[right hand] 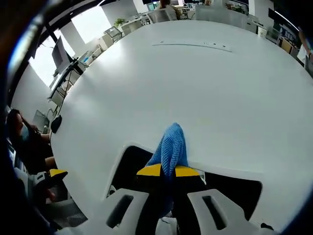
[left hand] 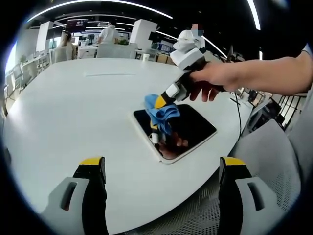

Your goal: Wipe the mirror surface with the cleaning cloth until all visible marks leave the cleaned area.

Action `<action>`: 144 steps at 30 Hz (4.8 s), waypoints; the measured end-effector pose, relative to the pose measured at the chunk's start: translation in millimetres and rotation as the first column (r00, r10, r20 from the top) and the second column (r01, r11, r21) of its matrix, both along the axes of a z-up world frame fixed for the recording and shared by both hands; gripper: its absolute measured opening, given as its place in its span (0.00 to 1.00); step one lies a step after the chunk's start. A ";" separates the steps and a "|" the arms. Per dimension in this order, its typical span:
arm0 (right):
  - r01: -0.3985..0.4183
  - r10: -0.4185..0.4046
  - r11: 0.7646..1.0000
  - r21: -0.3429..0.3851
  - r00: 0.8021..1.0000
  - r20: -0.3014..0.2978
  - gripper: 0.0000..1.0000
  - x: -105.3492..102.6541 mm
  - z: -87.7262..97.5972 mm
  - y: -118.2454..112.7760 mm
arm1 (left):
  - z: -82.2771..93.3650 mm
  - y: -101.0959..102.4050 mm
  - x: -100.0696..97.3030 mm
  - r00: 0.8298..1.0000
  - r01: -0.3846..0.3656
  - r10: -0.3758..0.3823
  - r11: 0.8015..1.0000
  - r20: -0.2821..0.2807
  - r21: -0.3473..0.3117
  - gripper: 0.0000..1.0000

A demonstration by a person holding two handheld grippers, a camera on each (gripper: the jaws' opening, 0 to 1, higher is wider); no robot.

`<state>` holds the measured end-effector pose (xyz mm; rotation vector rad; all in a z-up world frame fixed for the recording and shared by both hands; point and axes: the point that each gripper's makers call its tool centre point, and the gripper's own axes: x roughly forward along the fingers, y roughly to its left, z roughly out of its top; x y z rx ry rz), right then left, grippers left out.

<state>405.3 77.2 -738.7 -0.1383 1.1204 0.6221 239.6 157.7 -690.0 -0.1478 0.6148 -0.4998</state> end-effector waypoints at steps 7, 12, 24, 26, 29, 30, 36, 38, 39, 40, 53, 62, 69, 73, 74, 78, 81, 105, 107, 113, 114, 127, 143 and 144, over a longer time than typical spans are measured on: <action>0.004 -0.004 1.000 -0.011 1.000 0.012 0.02 -4.7 -0.3 -0.6 | 0.2 0.4 0.1 1.000 -0.002 0.002 1.000 0.002 0.003 0.95; 0.004 -0.004 1.000 -0.017 1.000 0.017 0.02 -11.5 0.6 -2.5 | 0.6 1.3 0.6 1.000 -0.007 0.007 1.000 0.005 0.002 0.95; 0.020 -0.020 1.000 -0.011 1.000 0.016 0.02 -28.1 -0.1 -7.1 | 1.5 1.8 1.0 1.000 -0.011 0.011 1.000 0.009 0.001 0.95; 0.019 -0.019 1.000 -0.009 1.000 0.018 0.02 -31.7 -0.2 -7.8 | 1.4 1.9 1.1 1.000 -0.012 0.012 1.000 0.010 0.002 0.95; 0.022 -0.021 1.000 -0.004 1.000 0.022 0.02 -37.5 0.1 -9.4 | 2.1 2.0 1.0 1.000 -0.014 0.014 1.000 0.010 0.001 0.95; 0.026 -0.026 1.000 -0.001 0.999 0.024 0.02 -40.4 0.4 -10.0 | 2.2 2.2 1.2 1.000 -0.015 0.015 1.000 0.011 0.001 0.95; 0.040 -0.039 0.999 0.000 0.999 0.018 0.02 -52.4 0.2 -12.2 | 1.5 2.7 1.7 1.000 -0.016 0.016 1.000 0.010 0.001 0.95; 0.036 -0.036 0.999 -0.001 0.999 0.019 0.02 -56.0 -0.2 -12.8 | 1.9 2.4 1.5 1.000 -0.015 0.015 1.000 0.010 0.001 0.95; 0.036 -0.036 0.999 0.001 0.999 0.018 0.02 -58.3 -0.1 -13.5 | 1.6 2.5 1.5 1.000 -0.014 0.014 1.000 0.009 0.002 0.95; 0.038 -0.038 0.999 0.004 0.999 0.017 0.02 -59.8 0.0 -13.8 | 1.4 2.5 1.5 1.000 -0.014 0.014 1.000 0.009 0.002 0.95; 0.038 -0.038 0.999 0.021 0.999 0.008 0.02 -80.0 1.0 -16.6 | 1.7 1.2 0.0 1.000 -0.012 0.012 1.000 0.005 0.000 0.95; 0.038 -0.038 0.999 0.026 0.999 0.000 0.02 -88.8 0.0 -18.2 | 4.5 1.2 -0.8 1.000 -0.022 0.022 1.000 0.007 0.005 0.95; 0.067 -0.067 0.997 0.037 0.998 -0.002 0.02 -98.2 1.1 -18.4 | 2.7 -3.8 -3.5 1.000 0.014 -0.014 1.000 0.002 0.011 0.95; 0.073 -0.072 0.997 0.037 0.997 -0.013 0.02 -102.4 -0.5 -19.9 | 4.1 -3.6 -3.2 1.000 0.009 -0.009 1.000 0.004 0.002 0.95; 0.069 -0.069 0.997 0.036 0.998 -0.014 0.02 -104.8 -0.4 -20.3 | 4.6 -3.3 -2.9 1.000 0.006 -0.006 1.000 0.006 0.002 0.95; 0.065 -0.065 0.997 0.036 0.998 -0.012 0.02 -110.6 0.7 -21.3 | 4.8 -2.9 -2.4 1.000 0.007 -0.007 1.000 0.008 0.003 0.95; 0.067 -0.067 0.997 0.039 0.998 -0.014 0.02 -111.5 0.3 -21.2 | 4.7 -1.6 -2.2 1.000 0.005 -0.005 1.000 0.008 0.003 0.95; 0.065 -0.063 0.996 0.062 0.998 -0.027 0.02 -124.4 0.6 -23.7 | 4.0 -1.5 -2.9 1.000 0.004 -0.004 1.000 0.003 0.003 0.94; 0.061 -0.059 0.996 0.067 0.998 -0.025 0.02 -124.0 0.2 -24.0 | 3.4 -1.7 -3.5 1.000 0.004 -0.004 1.000 -0.002 0.000 0.94; 0.064 -0.061 0.995 0.078 0.997 -0.036 0.02 -123.6 0.5 -26.0 | 2.5 -0.9 -3.6 1.000 0.006 -0.006 1.000 -0.004 0.002 0.94; 0.064 -0.061 0.995 0.078 0.998 -0.035 0.02 -123.3 0.7 -26.8 | 2.5 -0.8 -3.6 1.000 0.005 -0.005 1.000 -0.004 0.002 0.94; 0.078 -0.075 0.993 0.090 0.997 -0.035 0.02 -119.9 0.3 -40.2 | 2.0 -0.5 -3.3 1.000 0.003 -0.003 1.000 -0.004 0.004 0.94; 0.130 -0.124 0.987 0.098 0.991 -0.059 0.02 -115.4 0.4 -64.6 | 3.5 1.3 -1.2 1.000 -0.012 0.012 1.000 0.005 0.002 0.94; 0.131 -0.125 0.987 0.098 0.990 -0.059 0.02 -115.5 0.7 -65.3 | 3.5 1.4 -1.1 1.000 -0.014 0.014 1.000 0.005 0.002 0.94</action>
